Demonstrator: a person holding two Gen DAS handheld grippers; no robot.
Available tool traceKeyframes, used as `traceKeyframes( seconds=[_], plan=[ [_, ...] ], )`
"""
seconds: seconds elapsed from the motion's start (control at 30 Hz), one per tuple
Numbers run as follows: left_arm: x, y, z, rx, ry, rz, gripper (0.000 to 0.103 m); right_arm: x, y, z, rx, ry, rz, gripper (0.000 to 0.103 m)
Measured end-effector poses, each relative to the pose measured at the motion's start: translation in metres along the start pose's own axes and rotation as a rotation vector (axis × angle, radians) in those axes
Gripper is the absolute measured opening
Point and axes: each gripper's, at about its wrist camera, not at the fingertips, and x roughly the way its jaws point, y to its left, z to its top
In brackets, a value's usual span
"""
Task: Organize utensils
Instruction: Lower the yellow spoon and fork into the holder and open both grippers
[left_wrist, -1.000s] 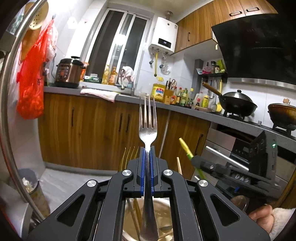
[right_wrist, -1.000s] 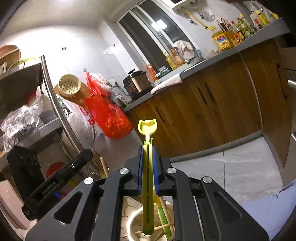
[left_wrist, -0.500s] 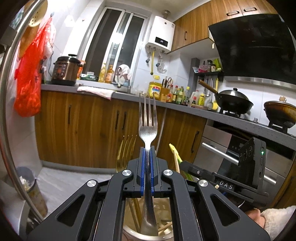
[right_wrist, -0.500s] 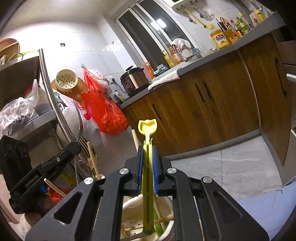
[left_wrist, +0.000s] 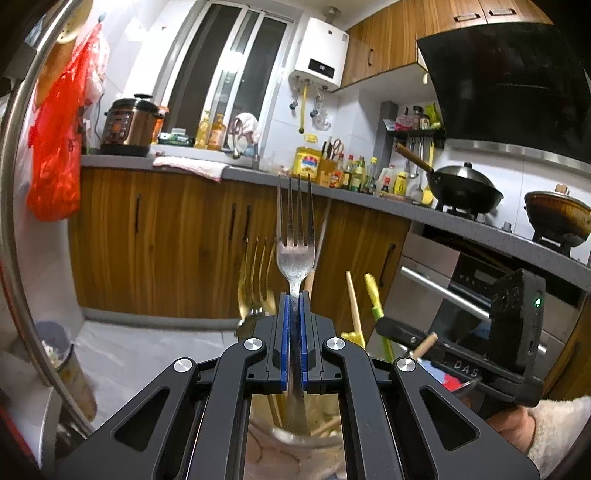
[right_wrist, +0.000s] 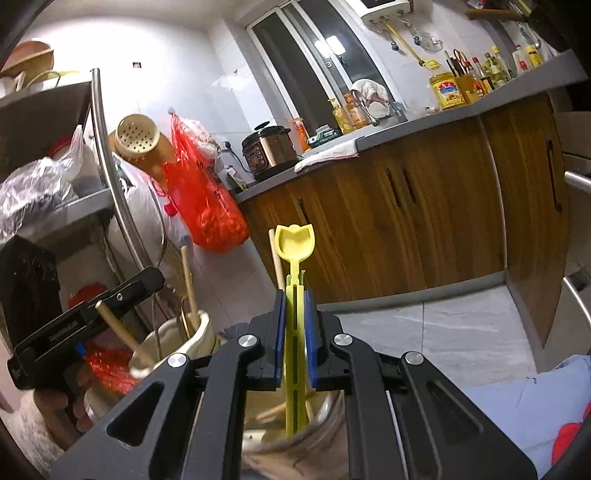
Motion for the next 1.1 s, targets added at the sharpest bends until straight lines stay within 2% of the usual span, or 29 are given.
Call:
traceKeyframes(
  seconds=[0.43, 0.6, 1.0, 1.1],
  plan=[
    [-0.020, -0.007, -0.014, 0.013, 0.121, 0.000, 0.005, -0.029, 0.012, -0.014, -0.051, 0.060, -0.054, 0.009],
    [-0.016, -0.008, -0.020, 0.017, 0.175, 0.012, 0.005, -0.030, 0.018, -0.019, -0.083, 0.092, -0.079, 0.009],
    [-0.016, -0.008, -0.022, 0.016, 0.181, 0.012, 0.007, -0.028, 0.018, -0.020, -0.084, 0.124, -0.100, 0.010],
    [-0.016, -0.008, -0.022, 0.017, 0.185, 0.014, 0.016, -0.027, 0.017, -0.020, -0.079, 0.128, -0.101, 0.010]
  ],
)
